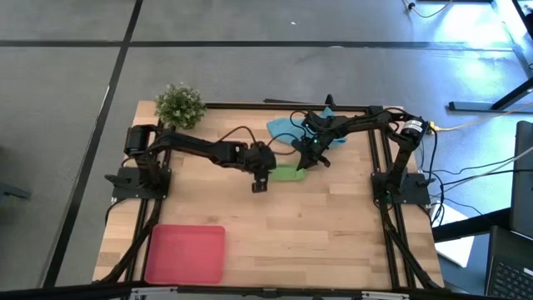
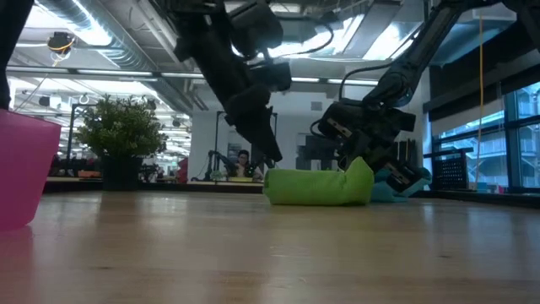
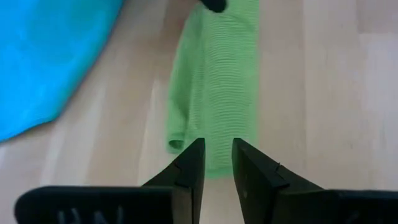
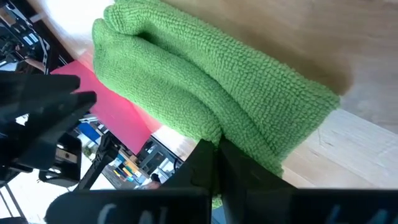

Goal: Roll microfiber towels into tight, uniform cylinder then place into a basket
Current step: Roll the microfiber green towel

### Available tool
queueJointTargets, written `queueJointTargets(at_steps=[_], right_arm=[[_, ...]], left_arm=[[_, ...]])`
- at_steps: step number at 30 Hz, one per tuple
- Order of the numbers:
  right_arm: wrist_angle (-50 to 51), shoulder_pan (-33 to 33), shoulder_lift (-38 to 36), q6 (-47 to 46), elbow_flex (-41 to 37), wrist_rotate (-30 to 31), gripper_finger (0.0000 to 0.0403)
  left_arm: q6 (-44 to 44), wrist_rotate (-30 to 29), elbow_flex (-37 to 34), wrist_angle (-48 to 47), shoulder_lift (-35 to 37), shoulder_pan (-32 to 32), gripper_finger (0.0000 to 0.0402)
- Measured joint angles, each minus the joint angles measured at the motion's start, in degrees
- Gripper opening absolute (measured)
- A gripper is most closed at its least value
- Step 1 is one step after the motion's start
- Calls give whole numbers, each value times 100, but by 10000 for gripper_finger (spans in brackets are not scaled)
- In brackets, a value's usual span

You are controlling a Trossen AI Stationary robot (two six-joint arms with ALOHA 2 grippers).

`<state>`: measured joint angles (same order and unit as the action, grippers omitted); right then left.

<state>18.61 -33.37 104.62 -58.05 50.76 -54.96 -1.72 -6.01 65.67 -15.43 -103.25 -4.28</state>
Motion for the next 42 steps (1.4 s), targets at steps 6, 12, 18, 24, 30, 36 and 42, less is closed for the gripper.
queueJointTargets(at_steps=[6, 12, 18, 24, 30, 36, 42], right_arm=[[-2, 1, 0, 23, 2, -13, 12], [-2, 1, 0, 12, 2, -24, 12], [-3, 1, 0, 8, 2, -23, 12], [-4, 1, 0, 6, 2, -22, 12], [-4, 1, 0, 7, 2, -22, 12], [-4, 1, 0, 16, 2, -20, 12], [-4, 1, 0, 95, 2, -20, 12]], left_arm=[[95, 813, 4, 71, -227, -133, 73], [-389, 581, 6, 82, -222, 30, 73], [-307, 66, 8, 73, -262, -48, 73], [-386, 94, 13, 85, -312, -98, 73], [-634, -181, 17, 272, -397, -119, 73], [-650, -270, 13, 355, -401, -275, 73], [-655, -269, 13, 566, -401, -505, 73]])
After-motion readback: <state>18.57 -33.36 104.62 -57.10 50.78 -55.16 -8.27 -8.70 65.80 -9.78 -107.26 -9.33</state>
